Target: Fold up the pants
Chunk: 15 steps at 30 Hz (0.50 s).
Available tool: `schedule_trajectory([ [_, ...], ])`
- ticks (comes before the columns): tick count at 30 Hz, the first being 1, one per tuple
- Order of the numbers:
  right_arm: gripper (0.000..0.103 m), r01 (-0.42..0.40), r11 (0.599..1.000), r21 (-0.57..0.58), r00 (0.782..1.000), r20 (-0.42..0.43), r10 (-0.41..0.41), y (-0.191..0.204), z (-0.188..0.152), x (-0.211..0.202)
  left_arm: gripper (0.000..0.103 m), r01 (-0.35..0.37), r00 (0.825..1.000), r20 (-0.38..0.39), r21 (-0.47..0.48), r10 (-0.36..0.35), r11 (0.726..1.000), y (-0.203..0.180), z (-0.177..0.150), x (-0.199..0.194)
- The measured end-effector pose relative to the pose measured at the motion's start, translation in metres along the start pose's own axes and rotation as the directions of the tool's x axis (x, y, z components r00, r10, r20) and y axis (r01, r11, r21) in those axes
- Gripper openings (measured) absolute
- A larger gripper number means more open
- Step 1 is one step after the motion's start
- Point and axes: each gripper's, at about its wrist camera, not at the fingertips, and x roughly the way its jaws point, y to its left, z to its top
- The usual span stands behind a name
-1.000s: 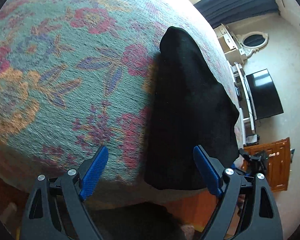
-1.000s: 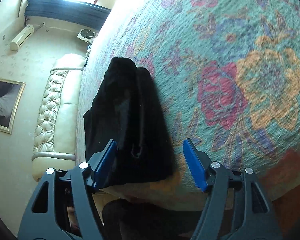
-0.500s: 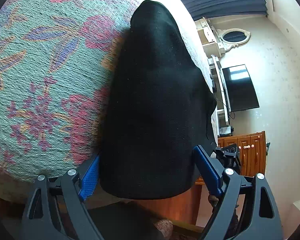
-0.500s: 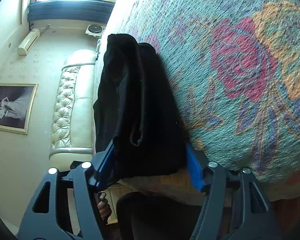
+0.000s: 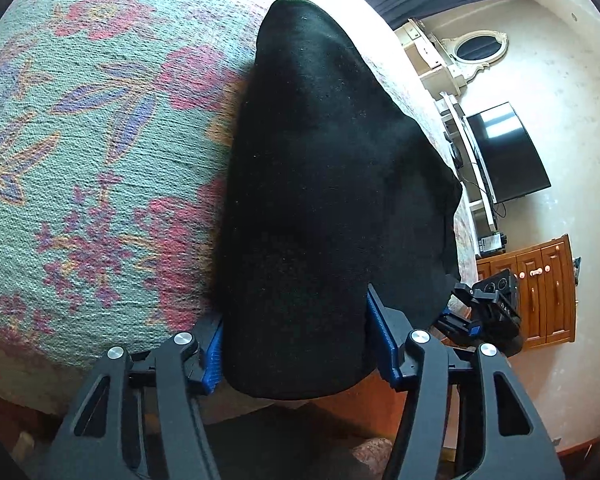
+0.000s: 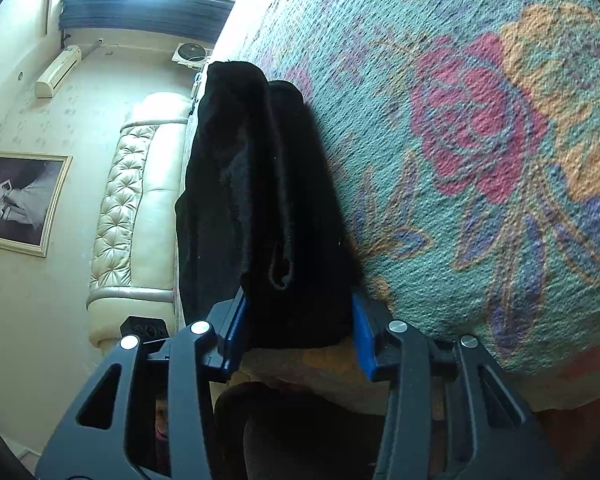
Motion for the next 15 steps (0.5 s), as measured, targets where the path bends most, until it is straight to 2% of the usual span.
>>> schedule_trajectory([
  [15, 0.041, 0.017, 0.999, -0.035, 1.0, 0.015, -0.016, 0.027, -0.012, 0.011, 0.047, -0.061, 0.997, 0.046, 0.057, 0.059, 0.997, -0.01, 0.002, -0.004],
])
